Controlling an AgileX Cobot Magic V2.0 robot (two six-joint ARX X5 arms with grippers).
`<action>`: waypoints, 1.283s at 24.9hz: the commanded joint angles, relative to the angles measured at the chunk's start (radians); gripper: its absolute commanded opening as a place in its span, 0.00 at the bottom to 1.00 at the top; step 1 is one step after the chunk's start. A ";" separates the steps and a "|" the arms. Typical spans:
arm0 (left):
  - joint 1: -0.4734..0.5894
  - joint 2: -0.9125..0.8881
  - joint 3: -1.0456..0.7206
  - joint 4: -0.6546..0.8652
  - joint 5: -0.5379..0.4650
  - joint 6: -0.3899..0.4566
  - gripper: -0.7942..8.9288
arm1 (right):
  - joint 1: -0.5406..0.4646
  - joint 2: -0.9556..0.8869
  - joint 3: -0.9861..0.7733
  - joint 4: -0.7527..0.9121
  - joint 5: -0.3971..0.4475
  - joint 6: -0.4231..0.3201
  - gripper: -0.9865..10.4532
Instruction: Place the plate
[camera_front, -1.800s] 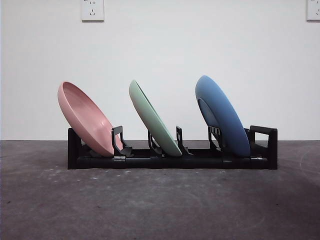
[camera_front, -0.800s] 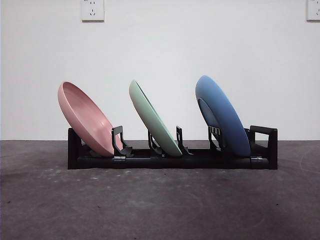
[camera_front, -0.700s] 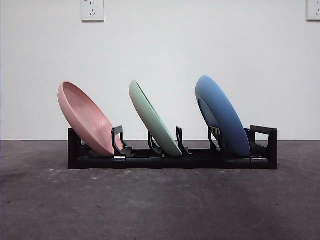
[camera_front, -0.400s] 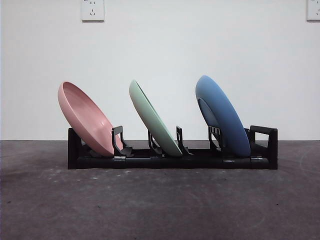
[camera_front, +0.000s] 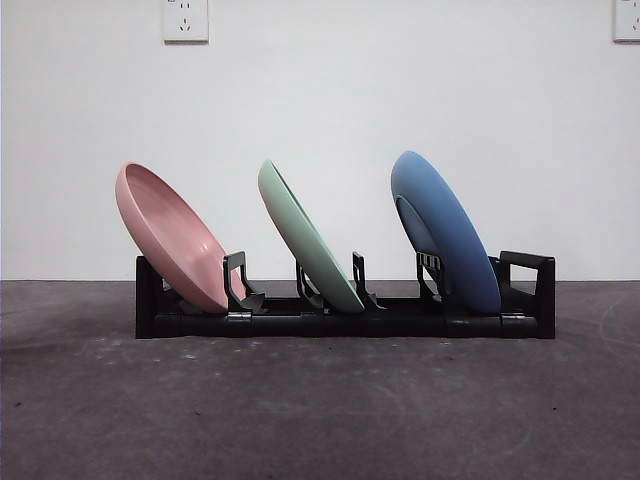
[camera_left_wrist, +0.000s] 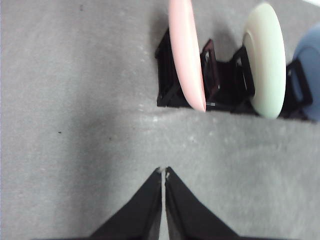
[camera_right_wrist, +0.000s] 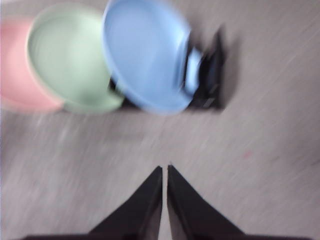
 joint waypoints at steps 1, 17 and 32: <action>-0.013 0.041 0.038 -0.007 0.006 0.070 0.11 | 0.013 0.063 0.030 -0.026 -0.063 -0.060 0.10; -0.023 0.071 0.038 -0.010 0.005 0.041 0.40 | 0.096 0.400 0.254 -0.114 -0.080 -0.063 0.38; -0.023 0.071 0.038 -0.008 0.005 0.042 0.40 | 0.242 1.004 0.766 0.032 -0.077 -0.077 0.34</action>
